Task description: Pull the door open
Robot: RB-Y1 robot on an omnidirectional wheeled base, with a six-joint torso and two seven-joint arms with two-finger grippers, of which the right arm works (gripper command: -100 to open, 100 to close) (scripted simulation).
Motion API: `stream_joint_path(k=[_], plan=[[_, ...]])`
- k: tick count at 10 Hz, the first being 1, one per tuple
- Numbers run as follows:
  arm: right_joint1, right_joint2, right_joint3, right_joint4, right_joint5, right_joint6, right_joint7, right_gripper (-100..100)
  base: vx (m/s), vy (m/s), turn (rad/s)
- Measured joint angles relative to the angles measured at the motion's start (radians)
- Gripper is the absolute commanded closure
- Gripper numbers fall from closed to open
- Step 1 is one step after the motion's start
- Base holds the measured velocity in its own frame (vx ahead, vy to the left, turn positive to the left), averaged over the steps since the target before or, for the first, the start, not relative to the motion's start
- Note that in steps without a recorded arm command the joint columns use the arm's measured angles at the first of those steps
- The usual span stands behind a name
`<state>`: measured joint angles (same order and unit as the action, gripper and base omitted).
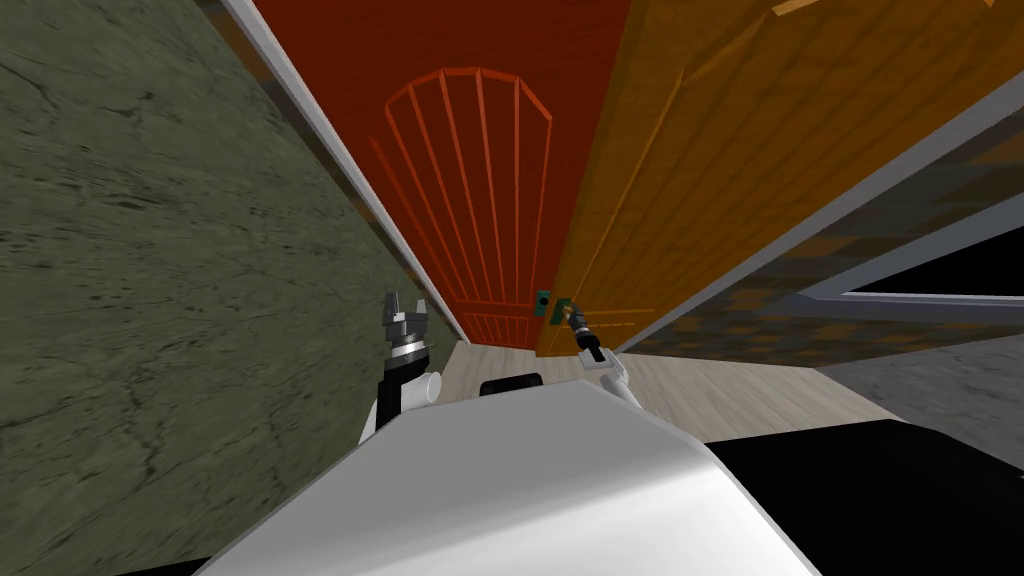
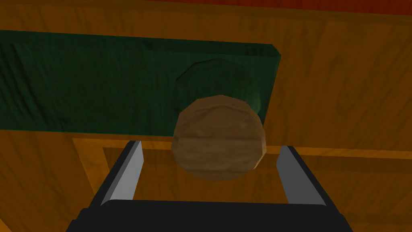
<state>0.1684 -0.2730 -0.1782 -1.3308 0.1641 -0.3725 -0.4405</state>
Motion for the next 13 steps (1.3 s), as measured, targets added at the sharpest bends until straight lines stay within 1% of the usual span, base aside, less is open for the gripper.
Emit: stream_joint_path(k=[1, 6, 7, 8, 9, 10, 11, 13], plan=[[-0.002, 0.0, 0.001, -0.001, 0.0, 0.0, -0.001, 100, -0.006, -0.007, -0.018], [-0.001, 0.003, 0.006, 0.0, 0.001, 0.0, 0.001, 100, -0.017, -0.009, 0.009], [0.0, 0.003, 0.006, 0.001, 0.001, 0.0, 0.001, 100, -0.156, -0.043, -0.028], [0.004, -0.001, 0.006, -0.007, 0.002, 0.001, -0.002, 100, -0.205, -0.069, 0.008], [0.004, -0.003, 0.003, 0.007, 0.002, -0.015, -0.002, 100, -0.203, -0.072, 0.016], [0.023, -0.008, 0.006, -0.002, 0.002, -0.02, -0.008, 100, -0.249, -0.056, 0.033], [0.04, -0.018, 0.01, -0.012, 0.003, -0.02, -0.018, 100, -0.233, -0.043, 0.07], [0.057, -0.04, 0.023, -0.01, 0.006, -0.025, -0.042, 100, -0.216, -0.101, 0.139]])
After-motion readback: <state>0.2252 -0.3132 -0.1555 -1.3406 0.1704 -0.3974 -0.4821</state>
